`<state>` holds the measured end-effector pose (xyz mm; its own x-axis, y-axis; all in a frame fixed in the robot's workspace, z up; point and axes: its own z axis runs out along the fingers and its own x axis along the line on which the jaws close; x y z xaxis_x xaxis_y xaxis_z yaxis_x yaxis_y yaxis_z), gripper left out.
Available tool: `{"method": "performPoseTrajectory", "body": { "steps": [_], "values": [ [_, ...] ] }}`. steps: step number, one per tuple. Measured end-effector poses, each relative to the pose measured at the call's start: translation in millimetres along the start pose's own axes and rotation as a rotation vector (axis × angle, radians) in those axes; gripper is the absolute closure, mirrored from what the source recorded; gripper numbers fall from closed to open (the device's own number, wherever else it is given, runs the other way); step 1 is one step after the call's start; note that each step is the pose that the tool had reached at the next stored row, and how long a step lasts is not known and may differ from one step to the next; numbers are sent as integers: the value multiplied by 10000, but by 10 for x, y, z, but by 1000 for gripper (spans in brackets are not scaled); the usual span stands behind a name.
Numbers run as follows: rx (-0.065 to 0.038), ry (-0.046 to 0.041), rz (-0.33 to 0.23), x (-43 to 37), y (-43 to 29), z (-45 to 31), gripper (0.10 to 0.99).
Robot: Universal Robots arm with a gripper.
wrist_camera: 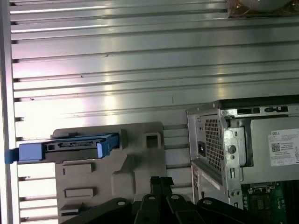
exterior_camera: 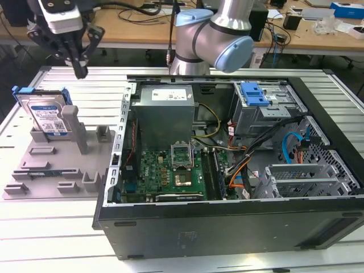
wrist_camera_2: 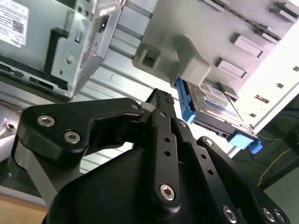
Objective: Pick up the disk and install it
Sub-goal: 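Reach for the disk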
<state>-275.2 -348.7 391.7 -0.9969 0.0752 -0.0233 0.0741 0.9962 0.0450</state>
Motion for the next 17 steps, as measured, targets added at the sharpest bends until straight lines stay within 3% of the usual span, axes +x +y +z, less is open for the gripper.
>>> {"method": "performPoseTrajectory", "body": {
  "steps": [7, 10, 14, 17],
  "values": [
    [-1, 0, 0, 322, 126, 9, 980],
    [1, -1, 2, 543, 181, 17, 980],
    [2, -1, 3, 748, 227, 25, 980],
    [7, -1, 0, 748, 227, 24, 980]
  ]
}}
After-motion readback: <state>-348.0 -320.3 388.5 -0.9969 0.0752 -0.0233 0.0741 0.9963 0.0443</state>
